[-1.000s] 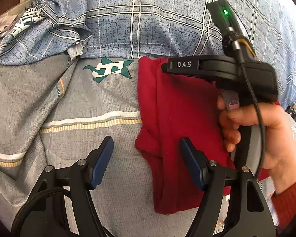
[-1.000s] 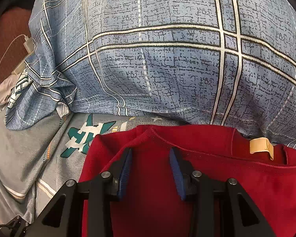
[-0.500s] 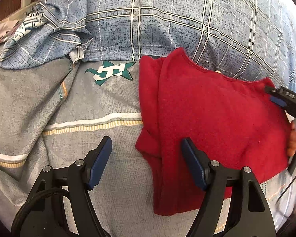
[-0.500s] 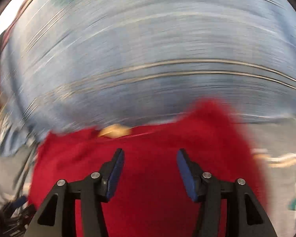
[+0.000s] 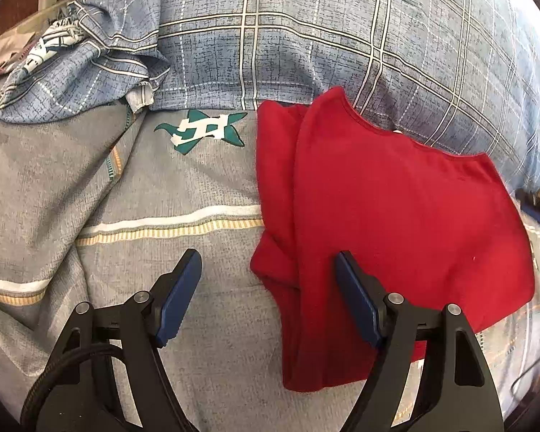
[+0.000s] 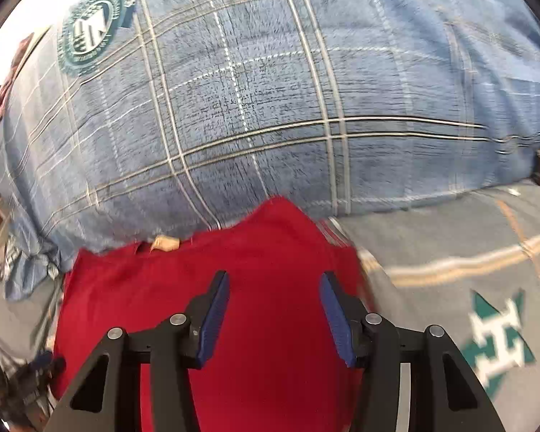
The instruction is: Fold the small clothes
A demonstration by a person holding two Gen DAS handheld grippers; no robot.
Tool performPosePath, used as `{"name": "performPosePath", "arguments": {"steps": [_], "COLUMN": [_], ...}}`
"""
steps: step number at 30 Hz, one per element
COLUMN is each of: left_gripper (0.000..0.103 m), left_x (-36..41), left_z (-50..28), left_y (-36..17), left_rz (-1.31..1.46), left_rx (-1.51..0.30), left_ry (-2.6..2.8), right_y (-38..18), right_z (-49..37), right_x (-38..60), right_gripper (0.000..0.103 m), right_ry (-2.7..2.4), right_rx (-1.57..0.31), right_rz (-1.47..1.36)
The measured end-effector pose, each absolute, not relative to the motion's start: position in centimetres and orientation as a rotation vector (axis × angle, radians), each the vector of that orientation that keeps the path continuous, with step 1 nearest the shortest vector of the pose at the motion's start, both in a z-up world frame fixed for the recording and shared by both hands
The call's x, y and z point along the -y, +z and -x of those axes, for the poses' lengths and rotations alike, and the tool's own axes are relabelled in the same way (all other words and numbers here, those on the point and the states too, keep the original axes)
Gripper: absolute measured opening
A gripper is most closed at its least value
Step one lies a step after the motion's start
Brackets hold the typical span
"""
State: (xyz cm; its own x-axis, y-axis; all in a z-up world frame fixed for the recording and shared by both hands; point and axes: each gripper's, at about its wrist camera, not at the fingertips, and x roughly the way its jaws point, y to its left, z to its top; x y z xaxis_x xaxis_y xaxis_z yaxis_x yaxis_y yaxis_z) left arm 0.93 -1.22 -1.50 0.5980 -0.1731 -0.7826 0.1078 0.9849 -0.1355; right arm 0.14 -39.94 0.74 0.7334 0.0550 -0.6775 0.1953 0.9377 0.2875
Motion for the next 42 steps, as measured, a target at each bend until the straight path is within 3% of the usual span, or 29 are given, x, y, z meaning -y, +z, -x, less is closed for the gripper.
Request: {"name": "performPosePath", "arguments": {"steps": [5, 8, 12, 20, 27, 29, 31, 34, 42], "left_gripper": [0.077, 0.077, 0.077, 0.077, 0.077, 0.077, 0.077, 0.077, 0.077], "left_x": [0.7, -0.3, -1.2, -1.7, -1.6, -1.6, -1.5, -0.9, 1.7], "left_z": [-0.1, 0.4, 0.5, 0.8, 0.5, 0.4, 0.3, 0.0, -1.7], "left_y": [-1.1, -0.7, -0.8, -1.4, -1.5, -1.3, -1.0, -0.3, -0.9], "left_rz": [0.097, 0.156, 0.208, 0.215, 0.210, 0.212, 0.215, 0.222, 0.215], "left_rx": [-0.904, -0.899, -0.915, -0.927, -0.943, -0.936, -0.922, -0.885, -0.899], "left_ry": [-0.160, -0.170, -0.191, -0.218, -0.226, -0.230, -0.239, -0.290, -0.367], "right_y": [-2.8, -1.0, 2.6, 2.4, -1.1, -1.4, -1.1, -0.1, 3.8], "right_z": [1.3, 1.6, 0.3, -8.9, -14.1, -13.9, -13.4, -12.7, -10.3], "right_x": [39.1, 37.7, 32.4, 15.9, 9.2, 8.2, 9.0, 11.1, 15.3], "right_gripper": [0.050, 0.050, 0.074, 0.076, 0.082, 0.077, 0.046, 0.020, 0.016], "right_ry": [-0.100, -0.110, -0.005, 0.309, 0.295, 0.278, 0.253, 0.323, 0.401], "right_rx": [-0.862, -0.862, -0.806, -0.939, -1.054, -1.025, -0.992, -0.971, -0.884], "right_rz": [-0.269, -0.238, -0.184, -0.148, 0.010, 0.096, 0.103, 0.035, -0.087]}}
